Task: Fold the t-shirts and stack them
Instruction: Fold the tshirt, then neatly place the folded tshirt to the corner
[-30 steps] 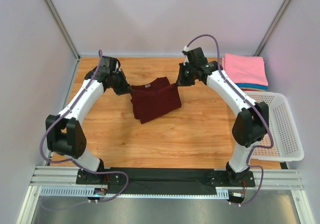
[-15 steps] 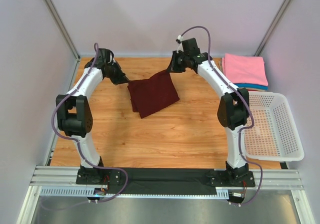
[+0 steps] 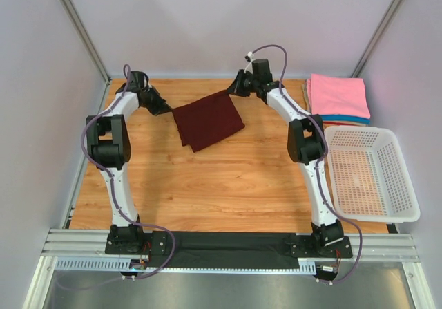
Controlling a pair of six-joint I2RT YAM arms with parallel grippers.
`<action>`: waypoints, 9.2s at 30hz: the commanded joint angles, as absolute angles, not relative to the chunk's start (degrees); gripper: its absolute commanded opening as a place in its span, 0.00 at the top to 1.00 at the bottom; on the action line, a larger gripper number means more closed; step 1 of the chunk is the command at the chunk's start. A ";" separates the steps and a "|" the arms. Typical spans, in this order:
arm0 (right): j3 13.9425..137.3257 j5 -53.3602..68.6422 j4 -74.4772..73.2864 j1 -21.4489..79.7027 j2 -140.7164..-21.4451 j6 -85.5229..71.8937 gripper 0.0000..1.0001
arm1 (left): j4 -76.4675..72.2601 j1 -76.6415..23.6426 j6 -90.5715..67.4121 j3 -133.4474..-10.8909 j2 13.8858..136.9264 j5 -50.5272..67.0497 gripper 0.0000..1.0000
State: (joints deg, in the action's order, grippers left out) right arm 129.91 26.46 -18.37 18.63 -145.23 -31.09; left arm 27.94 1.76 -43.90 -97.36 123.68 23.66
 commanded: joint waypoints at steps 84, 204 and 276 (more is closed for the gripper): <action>73.73 38.41 -14.41 18.99 -107.66 -6.33 0.42 | 26.11 -3.60 -23.47 -69.87 95.71 14.06 0.48; 59.34 36.48 -0.54 22.41 -110.75 -17.57 0.98 | 31.10 -4.91 -29.10 -87.54 120.33 15.74 0.63; 79.19 36.47 -12.92 19.51 -120.06 -22.76 0.35 | 24.60 -6.33 -34.80 -56.16 100.90 29.26 0.84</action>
State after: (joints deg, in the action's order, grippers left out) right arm 79.85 35.40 -16.91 19.07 -120.07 -23.14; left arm 26.09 -6.37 -32.97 -56.45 100.49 25.26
